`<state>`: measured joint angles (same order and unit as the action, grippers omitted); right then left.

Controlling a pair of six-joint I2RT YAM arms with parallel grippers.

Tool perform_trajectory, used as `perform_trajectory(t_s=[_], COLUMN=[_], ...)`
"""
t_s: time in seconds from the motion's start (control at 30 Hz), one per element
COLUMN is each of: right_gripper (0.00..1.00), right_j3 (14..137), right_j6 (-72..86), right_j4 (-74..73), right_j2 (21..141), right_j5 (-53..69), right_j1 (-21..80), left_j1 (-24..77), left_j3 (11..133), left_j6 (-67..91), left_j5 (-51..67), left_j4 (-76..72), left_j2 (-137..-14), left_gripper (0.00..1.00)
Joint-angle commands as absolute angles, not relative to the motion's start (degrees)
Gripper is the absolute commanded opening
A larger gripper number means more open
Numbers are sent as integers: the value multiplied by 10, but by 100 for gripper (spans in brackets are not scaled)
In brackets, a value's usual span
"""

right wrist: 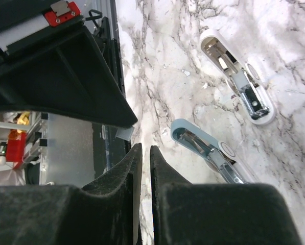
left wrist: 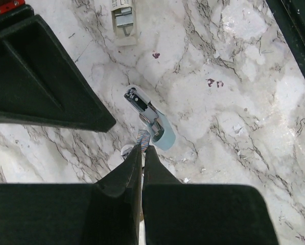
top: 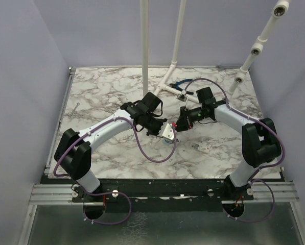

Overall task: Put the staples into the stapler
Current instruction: Pick up the staple from the center of the board.

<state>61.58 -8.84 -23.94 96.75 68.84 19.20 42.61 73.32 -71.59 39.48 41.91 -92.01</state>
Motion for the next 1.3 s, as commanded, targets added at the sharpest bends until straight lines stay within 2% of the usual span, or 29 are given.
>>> perform_trajectory(t_s=[0.0,0.2,0.43,0.77,1.13,1.27], right_gripper=[16,22,33,47,49,47], right_j3=[644,654,657,615,554,541], right_j6=[-169,-266,-328,-326,-224,-196], right_j4=[-298,-336,-353,-338,-252,-219], right_j2=[950,904,862,828,825,836], right_j5=[707,686,672,682,724,725], right_j1=[173,167,167,170,183,187], left_j1=[403,377,371,348,348,348], left_j3=[736,765,773,810,821,820], left_j6=[-666,-480,-271,-147,-43,-27], left_j5=[447,518,570,678,688,686], left_j4=[414,403,404,405,345,331], left_j2=[-920,-943,-979,-1028,-1057,-1058], left_gripper=[0,0,0,0,0,0])
